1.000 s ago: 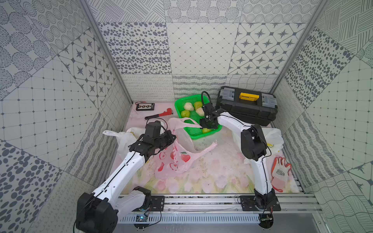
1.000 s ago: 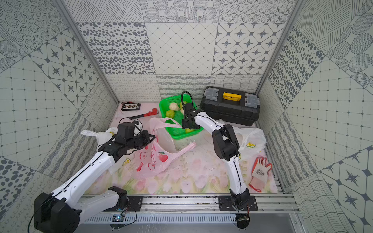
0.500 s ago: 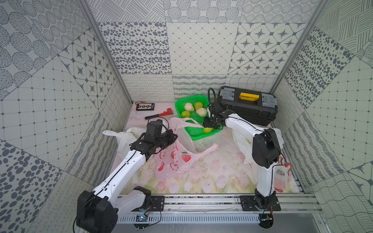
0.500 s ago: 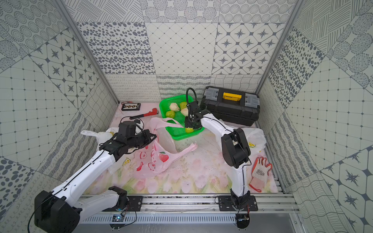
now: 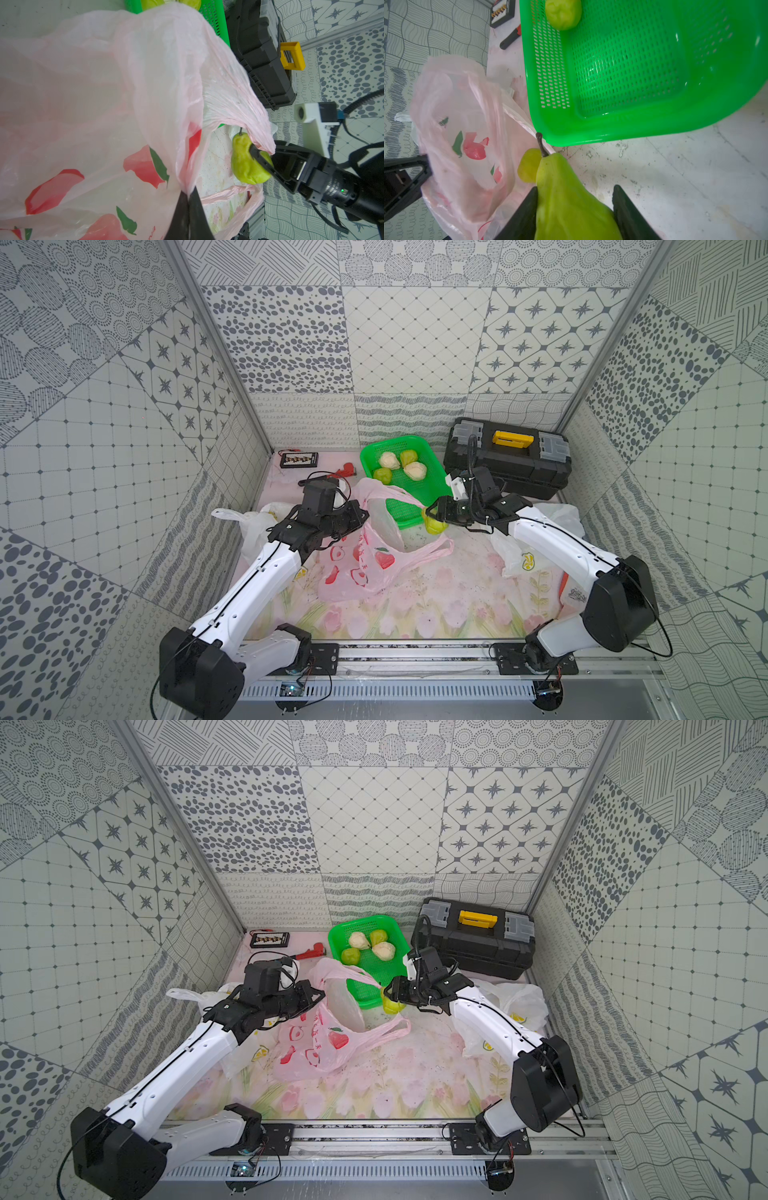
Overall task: Place the pears into plastic bags & tie knots
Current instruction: Place the pear in the plastic bag.
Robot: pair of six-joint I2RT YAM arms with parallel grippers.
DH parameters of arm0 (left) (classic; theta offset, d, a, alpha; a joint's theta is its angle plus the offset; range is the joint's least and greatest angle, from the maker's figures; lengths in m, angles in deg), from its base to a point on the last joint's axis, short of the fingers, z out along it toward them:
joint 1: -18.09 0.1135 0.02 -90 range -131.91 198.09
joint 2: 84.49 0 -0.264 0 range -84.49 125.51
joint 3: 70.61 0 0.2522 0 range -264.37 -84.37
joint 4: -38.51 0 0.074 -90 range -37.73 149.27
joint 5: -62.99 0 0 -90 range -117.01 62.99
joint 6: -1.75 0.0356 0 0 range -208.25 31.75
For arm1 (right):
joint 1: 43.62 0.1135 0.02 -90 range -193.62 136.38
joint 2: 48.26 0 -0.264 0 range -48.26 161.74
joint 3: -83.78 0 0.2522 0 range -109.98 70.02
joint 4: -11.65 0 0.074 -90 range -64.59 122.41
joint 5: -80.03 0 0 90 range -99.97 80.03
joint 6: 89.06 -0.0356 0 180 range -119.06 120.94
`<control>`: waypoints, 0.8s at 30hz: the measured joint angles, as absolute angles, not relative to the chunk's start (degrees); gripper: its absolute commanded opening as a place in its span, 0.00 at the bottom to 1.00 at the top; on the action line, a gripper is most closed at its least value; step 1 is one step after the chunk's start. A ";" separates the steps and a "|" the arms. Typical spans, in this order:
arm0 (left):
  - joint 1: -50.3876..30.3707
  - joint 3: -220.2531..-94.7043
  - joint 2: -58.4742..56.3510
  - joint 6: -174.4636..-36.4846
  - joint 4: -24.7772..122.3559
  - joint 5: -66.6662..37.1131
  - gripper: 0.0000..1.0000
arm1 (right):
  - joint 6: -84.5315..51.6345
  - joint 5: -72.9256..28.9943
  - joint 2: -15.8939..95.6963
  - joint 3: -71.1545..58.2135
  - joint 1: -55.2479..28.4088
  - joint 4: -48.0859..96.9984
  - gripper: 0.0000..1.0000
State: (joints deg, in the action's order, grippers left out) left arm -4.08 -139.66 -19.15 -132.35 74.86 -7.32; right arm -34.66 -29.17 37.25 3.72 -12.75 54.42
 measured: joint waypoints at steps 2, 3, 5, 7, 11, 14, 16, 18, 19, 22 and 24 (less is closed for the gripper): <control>-4.83 -140.27 -18.45 -131.94 74.86 -6.71 0.00 | -35.29 -31.11 37.30 4.72 -11.07 54.99 0.39; -5.15 -140.49 -18.14 -131.65 74.86 -6.47 0.00 | -35.82 -32.36 37.32 4.81 -9.86 55.17 0.39; -5.88 -140.82 -17.62 -131.24 74.86 -6.14 0.00 | -37.30 -34.74 37.34 4.79 -7.04 53.90 0.39; -6.64 -141.13 -17.23 -130.91 74.82 -5.90 0.00 | -40.01 -36.75 37.38 4.94 -4.66 50.93 0.39; -9.20 -142.00 -16.55 -130.08 74.79 -4.85 0.00 | -48.97 -37.85 39.18 6.19 -0.90 40.43 0.39; -11.38 -142.77 -16.68 -129.57 74.79 -3.83 0.00 | -55.77 -34.37 43.48 6.82 1.37 33.37 0.39; -12.45 -143.01 -17.12 -129.18 74.82 -3.41 0.00 | -59.27 -30.06 45.97 7.43 2.77 30.20 0.41; -13.13 -143.07 -17.90 -128.68 75.14 -3.37 0.00 | -62.02 -25.82 47.79 7.85 4.45 28.26 0.48; -13.35 -143.07 -18.30 -128.48 75.43 -3.41 0.00 | -63.16 -24.03 48.51 7.85 5.31 27.54 0.50; -13.68 -142.96 -18.87 -128.02 76.02 -3.59 0.00 | -64.47 -19.66 50.13 7.15 7.36 26.62 0.63; -13.77 -142.57 -18.84 -127.96 76.02 -3.59 0.00 | -64.43 -17.93 51.15 5.82 8.17 26.97 0.71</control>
